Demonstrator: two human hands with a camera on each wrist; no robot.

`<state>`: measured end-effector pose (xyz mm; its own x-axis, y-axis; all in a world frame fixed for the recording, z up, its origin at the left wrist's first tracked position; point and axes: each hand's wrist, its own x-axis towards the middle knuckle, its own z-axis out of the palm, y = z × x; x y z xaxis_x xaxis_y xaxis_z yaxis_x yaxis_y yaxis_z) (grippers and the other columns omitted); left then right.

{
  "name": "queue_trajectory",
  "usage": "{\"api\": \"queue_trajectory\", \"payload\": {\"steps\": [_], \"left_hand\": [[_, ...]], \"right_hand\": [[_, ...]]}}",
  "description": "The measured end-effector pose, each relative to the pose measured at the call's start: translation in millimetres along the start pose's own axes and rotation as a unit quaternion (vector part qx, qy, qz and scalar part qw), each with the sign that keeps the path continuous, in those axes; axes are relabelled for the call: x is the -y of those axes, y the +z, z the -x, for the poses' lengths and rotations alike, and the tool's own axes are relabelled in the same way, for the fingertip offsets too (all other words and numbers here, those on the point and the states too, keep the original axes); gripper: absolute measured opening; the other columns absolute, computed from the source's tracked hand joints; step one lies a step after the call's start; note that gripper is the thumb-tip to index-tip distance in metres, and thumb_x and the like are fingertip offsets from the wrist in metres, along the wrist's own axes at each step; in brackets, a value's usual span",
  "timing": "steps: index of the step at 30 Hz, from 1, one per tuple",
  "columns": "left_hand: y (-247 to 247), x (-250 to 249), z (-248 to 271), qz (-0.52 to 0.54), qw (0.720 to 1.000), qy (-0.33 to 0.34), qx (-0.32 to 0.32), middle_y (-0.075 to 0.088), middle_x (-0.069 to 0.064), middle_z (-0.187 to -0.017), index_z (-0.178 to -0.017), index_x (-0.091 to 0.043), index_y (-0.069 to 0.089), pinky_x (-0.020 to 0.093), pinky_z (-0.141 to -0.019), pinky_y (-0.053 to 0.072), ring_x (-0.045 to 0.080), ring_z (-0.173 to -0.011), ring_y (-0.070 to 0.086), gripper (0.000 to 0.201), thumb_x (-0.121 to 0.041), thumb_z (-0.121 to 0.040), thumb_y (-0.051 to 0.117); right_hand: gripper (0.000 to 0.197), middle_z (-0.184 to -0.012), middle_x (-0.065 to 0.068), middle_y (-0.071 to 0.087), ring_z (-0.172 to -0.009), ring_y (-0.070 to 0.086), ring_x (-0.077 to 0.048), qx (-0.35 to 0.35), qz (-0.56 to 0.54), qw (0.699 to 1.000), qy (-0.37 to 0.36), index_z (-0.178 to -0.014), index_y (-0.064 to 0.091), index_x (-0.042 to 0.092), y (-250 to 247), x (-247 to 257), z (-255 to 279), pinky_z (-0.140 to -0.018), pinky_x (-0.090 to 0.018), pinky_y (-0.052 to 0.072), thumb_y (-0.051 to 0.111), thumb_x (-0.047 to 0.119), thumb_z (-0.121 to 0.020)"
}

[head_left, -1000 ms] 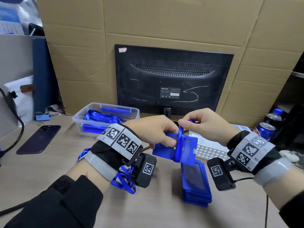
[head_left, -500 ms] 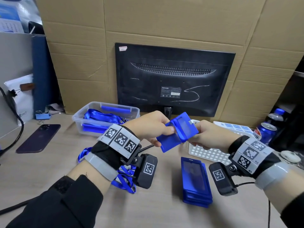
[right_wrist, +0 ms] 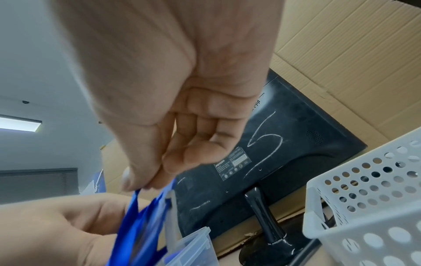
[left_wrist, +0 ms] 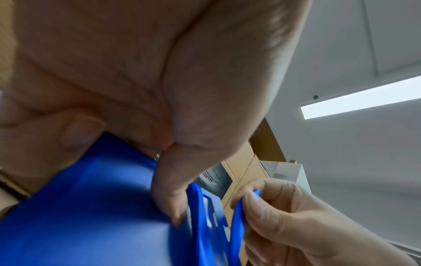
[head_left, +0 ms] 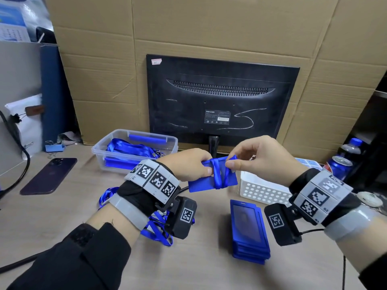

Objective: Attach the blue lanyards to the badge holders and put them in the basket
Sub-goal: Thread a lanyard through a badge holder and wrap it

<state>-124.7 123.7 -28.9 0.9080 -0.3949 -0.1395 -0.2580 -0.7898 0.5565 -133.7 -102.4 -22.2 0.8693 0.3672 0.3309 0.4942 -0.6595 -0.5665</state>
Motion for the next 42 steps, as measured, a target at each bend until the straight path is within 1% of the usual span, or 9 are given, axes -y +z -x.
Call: {"api": "queue_trajectory", "payload": {"steps": [3, 5, 7, 12, 18, 24, 32, 39, 42], "left_hand": [[0.9, -2.2, -0.9, 0.004, 1.000, 0.003, 0.007, 0.066, 0.006, -0.108, -0.114, -0.016, 0.059, 0.036, -0.080, 0.049, 0.027, -0.094, 0.062, 0.020, -0.034, -0.107, 0.052], [3.1, -3.2, -1.7, 0.022, 1.000, -0.004, 0.006, 0.062, 0.004, -0.095, -0.103, -0.017, 0.056, 0.033, -0.069, 0.043, 0.024, -0.080, 0.055, 0.016, -0.033, -0.105, 0.055], [4.6, -3.6, -2.7, 0.024, 1.000, 0.004, -0.002, 0.059, 0.000, -0.087, -0.096, -0.019, 0.055, 0.028, -0.064, 0.040, 0.018, -0.075, 0.052, 0.016, -0.033, -0.101, 0.060], [8.3, -4.7, -7.7, 0.009, 0.997, 0.055, -0.055, 0.058, -0.003, -0.081, -0.086, -0.020, 0.054, 0.025, -0.062, 0.042, 0.014, -0.070, 0.053, 0.024, -0.037, -0.098, 0.065], [14.1, -5.5, -11.6, 0.040, 0.992, 0.066, -0.098, 0.061, 0.001, -0.082, -0.096, -0.010, 0.063, 0.025, -0.061, 0.041, 0.016, -0.070, 0.052, 0.025, -0.034, -0.100, 0.062], [14.4, -8.0, -13.1, 0.027, 0.992, 0.066, -0.100, 0.071, 0.009, -0.098, -0.103, -0.009, 0.067, 0.028, -0.064, 0.043, 0.019, -0.077, 0.056, 0.028, -0.036, -0.100, 0.064], [12.8, -14.0, -10.1, 0.030, 0.994, 0.062, -0.083, 0.063, 0.009, -0.088, -0.109, -0.002, 0.065, 0.029, -0.062, 0.039, 0.019, -0.075, 0.052, 0.037, -0.038, -0.104, 0.058], [14.0, -17.9, -10.6, 0.067, 0.988, 0.076, -0.116, 0.067, 0.023, -0.092, -0.104, 0.005, 0.066, 0.031, -0.064, 0.038, 0.020, -0.071, 0.049, 0.043, -0.037, -0.103, 0.061], [15.0, -19.8, -11.2, 0.063, 0.988, 0.080, -0.115, 0.070, 0.022, -0.100, -0.105, 0.001, 0.067, 0.032, -0.066, 0.040, 0.020, -0.073, 0.051, 0.043, -0.042, -0.102, 0.062]], "right_hand": [[0.011, -0.094, 0.004, 0.077, -0.075, 0.078, -0.015, -0.035, -0.081, 0.995, 0.044, -0.082, 0.080, 0.016, 5.2, -0.7, -2.0, -0.076, -0.033, 0.064, 0.091, 0.019, -0.080], [0.011, -0.088, -0.004, 0.080, -0.075, 0.080, -0.024, -0.030, -0.103, 0.992, 0.070, -0.083, 0.079, 0.013, 6.2, 0.5, -3.2, -0.078, -0.048, 0.066, 0.089, 0.016, -0.082], [0.016, -0.077, -0.007, 0.079, -0.071, 0.079, -0.026, -0.033, -0.081, 0.993, 0.074, -0.079, 0.076, 0.013, 5.3, 1.6, -4.9, -0.079, -0.051, 0.065, 0.091, 0.019, -0.080], [0.025, -0.075, -0.008, 0.079, -0.068, 0.079, -0.026, -0.058, -0.088, 0.989, 0.101, -0.076, 0.073, 0.008, 2.6, 4.2, -4.9, -0.079, -0.051, 0.065, 0.095, 0.021, -0.075], [0.013, -0.076, -0.011, 0.079, -0.072, 0.080, -0.027, -0.073, -0.125, 0.980, 0.139, -0.084, 0.079, 0.005, 0.2, 8.6, -2.2, -0.080, -0.050, 0.066, 0.088, 0.014, -0.083], [0.018, -0.076, -0.012, 0.079, -0.073, 0.079, -0.030, -0.037, -0.074, 0.983, 0.165, -0.073, 0.073, 0.006, -2.4, 7.2, -3.1, -0.082, -0.052, 0.065, 0.089, 0.012, -0.080], [0.007, -0.080, -0.001, 0.081, -0.073, 0.077, -0.015, 0.003, -0.041, 0.994, 0.101, -0.098, 0.084, 0.018, -7.2, 10.3, -4.1, -0.077, -0.036, 0.065, 0.080, 0.016, -0.093], [0.015, -0.092, 0.002, 0.082, -0.085, 0.079, -0.024, -0.058, -0.074, 0.988, 0.122, -0.075, 0.077, 0.020, -4.0, 6.0, -3.2, -0.087, -0.053, 0.063, 0.081, 0.012, -0.087], [0.010, -0.098, 0.003, 0.082, -0.089, 0.079, -0.030, -0.037, -0.102, 0.986, 0.124, -0.080, 0.079, 0.014, -7.0, 7.1, -2.1, -0.087, -0.054, 0.063, 0.083, 0.009, -0.087]]}}
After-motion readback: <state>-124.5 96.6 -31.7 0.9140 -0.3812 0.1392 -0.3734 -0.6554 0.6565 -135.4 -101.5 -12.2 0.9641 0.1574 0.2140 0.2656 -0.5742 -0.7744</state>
